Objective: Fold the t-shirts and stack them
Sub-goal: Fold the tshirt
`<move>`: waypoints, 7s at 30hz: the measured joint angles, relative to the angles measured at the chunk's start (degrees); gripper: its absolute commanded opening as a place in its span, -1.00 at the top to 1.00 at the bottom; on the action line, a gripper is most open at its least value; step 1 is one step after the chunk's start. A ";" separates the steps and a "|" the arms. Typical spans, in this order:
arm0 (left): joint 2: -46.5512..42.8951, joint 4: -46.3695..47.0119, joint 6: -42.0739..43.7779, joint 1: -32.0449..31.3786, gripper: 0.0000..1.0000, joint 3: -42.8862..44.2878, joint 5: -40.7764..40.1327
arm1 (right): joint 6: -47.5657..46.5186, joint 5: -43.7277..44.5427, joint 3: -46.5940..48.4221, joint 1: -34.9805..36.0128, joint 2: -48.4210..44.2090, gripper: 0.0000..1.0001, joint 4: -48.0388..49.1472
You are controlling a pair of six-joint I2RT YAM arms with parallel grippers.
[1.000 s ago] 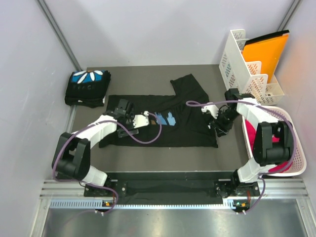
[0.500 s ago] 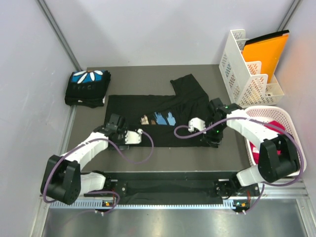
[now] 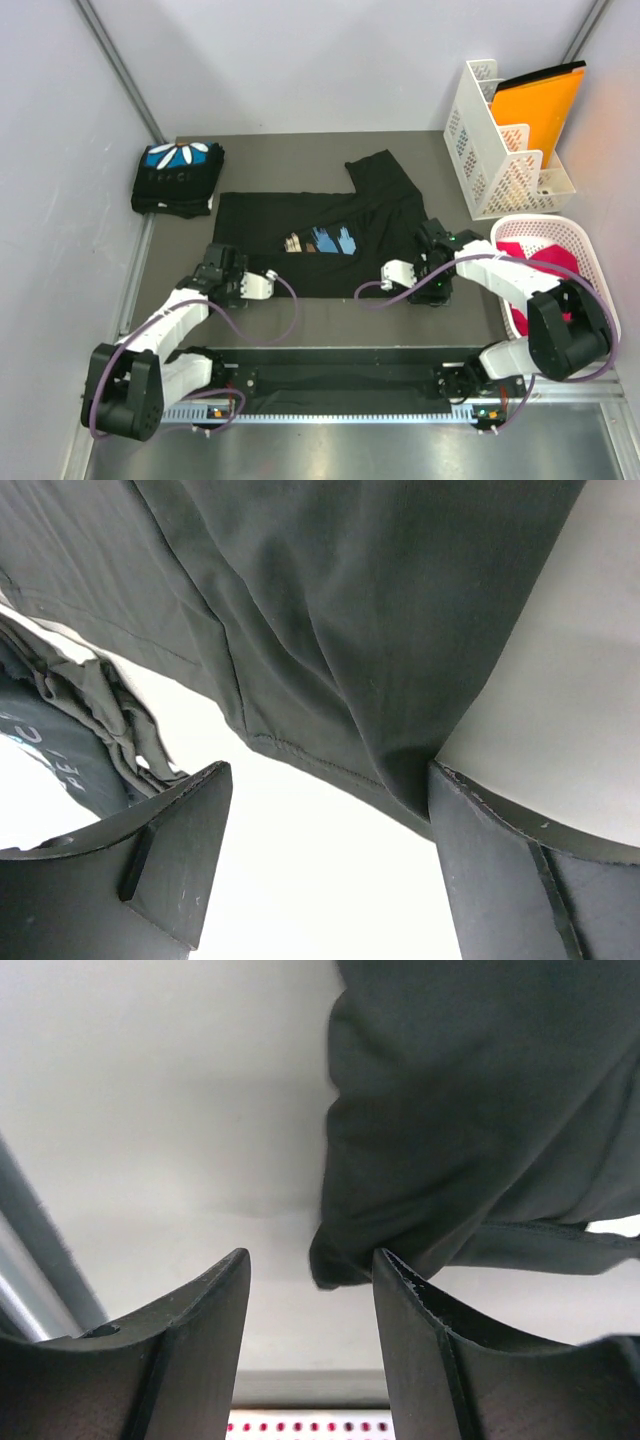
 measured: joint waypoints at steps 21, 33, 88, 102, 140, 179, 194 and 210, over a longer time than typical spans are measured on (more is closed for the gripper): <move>-1.18 -0.50 4.46 5.29 -0.63 -1.27 4.68 | 0.92 3.21 2.67 4.76 -2.40 0.04 3.26; 4.55 0.11 5.73 7.15 -0.62 1.81 6.14 | 0.83 2.03 0.39 6.49 -2.38 -0.01 3.02; 6.54 -21.20 20.61 13.00 1.00 9.22 16.79 | -8.15 6.05 -5.68 2.23 0.59 1.00 12.26; 4.31 -28.28 25.68 13.00 1.00 8.83 18.69 | -15.67 6.12 -8.87 2.08 -4.17 1.00 5.05; 7.43 -22.18 8.13 13.07 -0.14 29.55 21.24 | -3.28 -2.34 16.17 -5.77 -0.68 -0.26 -7.61; 53.11 -2.19 -23.06 8.17 0.28 58.77 6.01 | 47.56 -14.97 76.08 -19.80 58.49 -0.25 22.80; 57.90 -11.19 -12.33 8.22 0.24 64.35 4.20 | 61.64 -18.27 77.79 -19.26 63.32 -0.30 32.98; 62.95 -26.88 -10.54 8.24 0.20 72.98 6.14 | 62.75 -18.56 78.60 -17.90 63.56 -0.39 33.55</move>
